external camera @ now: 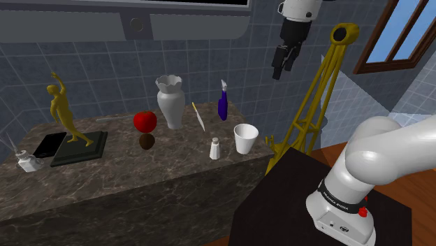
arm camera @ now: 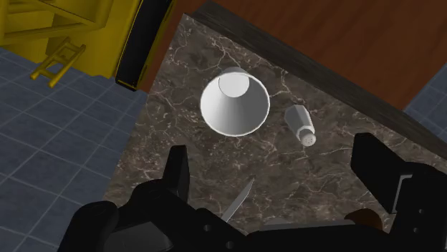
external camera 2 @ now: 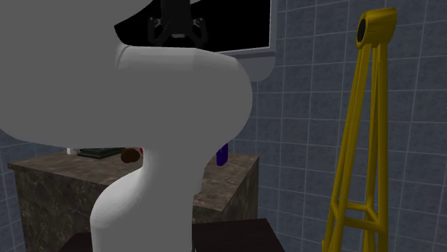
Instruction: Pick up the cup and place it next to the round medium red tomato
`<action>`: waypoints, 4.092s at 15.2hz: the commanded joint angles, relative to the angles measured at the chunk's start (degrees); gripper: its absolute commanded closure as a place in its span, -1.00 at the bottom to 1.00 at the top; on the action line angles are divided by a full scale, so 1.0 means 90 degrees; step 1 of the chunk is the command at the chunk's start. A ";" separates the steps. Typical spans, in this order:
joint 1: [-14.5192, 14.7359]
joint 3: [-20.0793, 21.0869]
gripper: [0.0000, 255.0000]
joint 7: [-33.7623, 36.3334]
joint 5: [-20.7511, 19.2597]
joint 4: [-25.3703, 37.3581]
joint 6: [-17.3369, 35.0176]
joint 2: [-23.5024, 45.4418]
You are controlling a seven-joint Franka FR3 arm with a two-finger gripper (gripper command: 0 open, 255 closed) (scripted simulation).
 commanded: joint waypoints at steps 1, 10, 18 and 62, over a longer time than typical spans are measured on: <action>0.0000 0.0000 -1.00 0.0000 0.0000 0.0000 0.0000 0.0000; 0.0119 0.0435 -1.00 0.0341 -0.0139 -0.1463 0.2038 0.0597; 0.0058 0.0888 -1.00 0.0853 -0.0504 -0.2183 0.4049 0.1942; -0.0346 0.1297 1.00 0.1501 -0.1347 -0.2128 0.5448 0.3481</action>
